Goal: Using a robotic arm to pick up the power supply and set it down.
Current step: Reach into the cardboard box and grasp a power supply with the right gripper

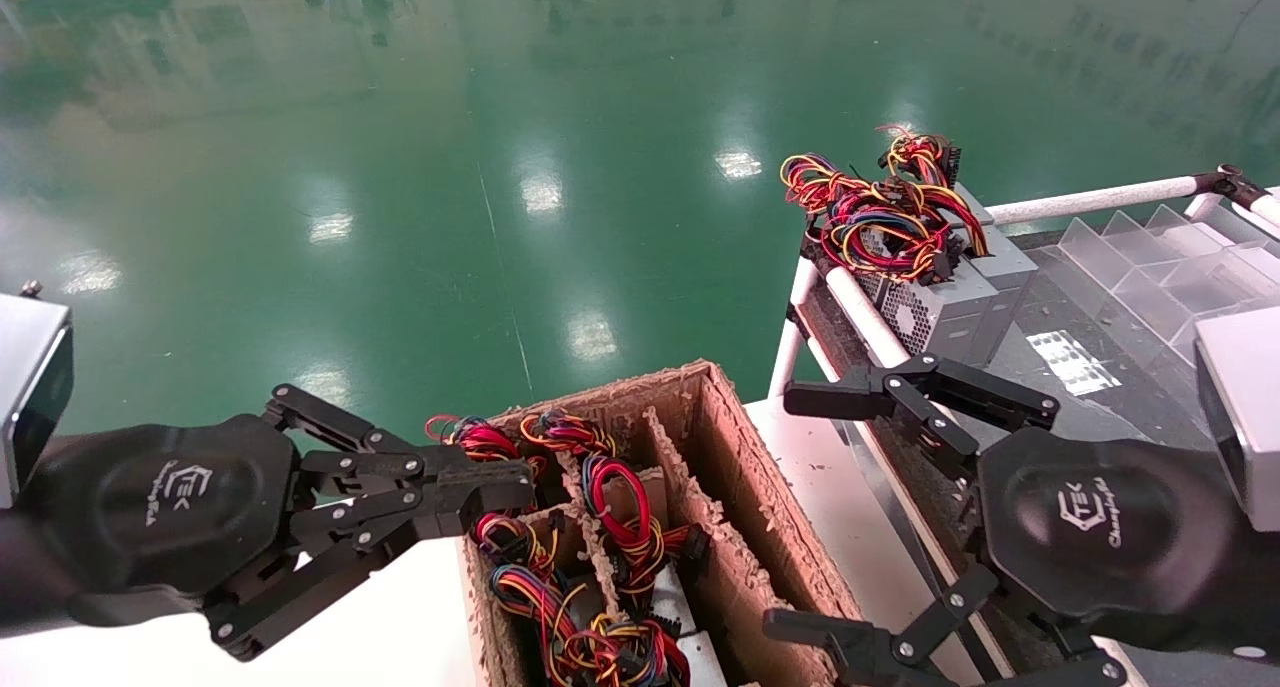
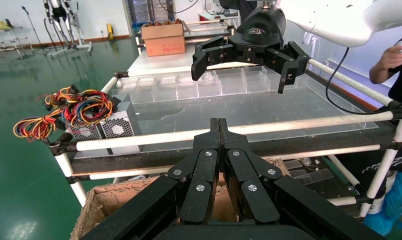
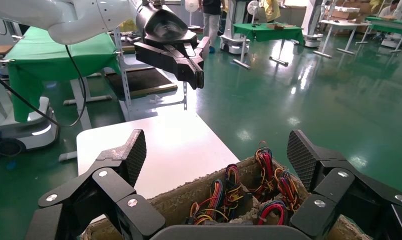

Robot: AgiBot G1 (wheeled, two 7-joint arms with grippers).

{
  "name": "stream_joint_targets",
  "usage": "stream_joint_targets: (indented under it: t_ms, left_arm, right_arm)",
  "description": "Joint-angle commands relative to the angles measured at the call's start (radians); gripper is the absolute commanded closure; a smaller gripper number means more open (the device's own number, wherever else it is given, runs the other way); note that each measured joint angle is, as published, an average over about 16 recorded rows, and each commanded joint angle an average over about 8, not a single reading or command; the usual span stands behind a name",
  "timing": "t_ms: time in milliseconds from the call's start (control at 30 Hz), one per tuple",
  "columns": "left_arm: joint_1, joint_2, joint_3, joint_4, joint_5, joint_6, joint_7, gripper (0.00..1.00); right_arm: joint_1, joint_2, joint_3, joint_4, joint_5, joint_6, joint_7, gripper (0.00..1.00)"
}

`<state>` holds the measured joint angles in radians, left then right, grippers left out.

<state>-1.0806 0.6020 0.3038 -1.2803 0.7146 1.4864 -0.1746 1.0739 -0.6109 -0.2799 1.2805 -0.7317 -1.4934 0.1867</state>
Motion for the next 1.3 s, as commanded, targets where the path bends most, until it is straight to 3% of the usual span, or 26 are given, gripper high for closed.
stream_joint_targets:
  t_ms: [33,533,1033,1300]
  left_arm:
    - [0.000,0.000,0.000,0.000,0.000,0.000,0.000,0.00]
    - [0.000,0.000,0.001,0.001,0.000,0.000,0.000,0.00]
    - [-0.001,0.000,0.001,0.001,-0.001,0.000,0.001,0.00]
    - [-0.001,0.000,0.002,0.001,-0.001,0.000,0.001,0.00]
  right_arm:
    - [0.001,-0.001,0.000,0.001,0.000,-0.001,0.000,0.00]
    - [-0.050,0.018,-0.030,-0.006,-0.082,0.054,0.013,0.00]
    - [0.011,-0.154,-0.211,0.001,-0.354,0.111,0.102,0.01]
    - [0.030,-0.243,-0.262,-0.019,-0.446,0.164,0.106,1.00]
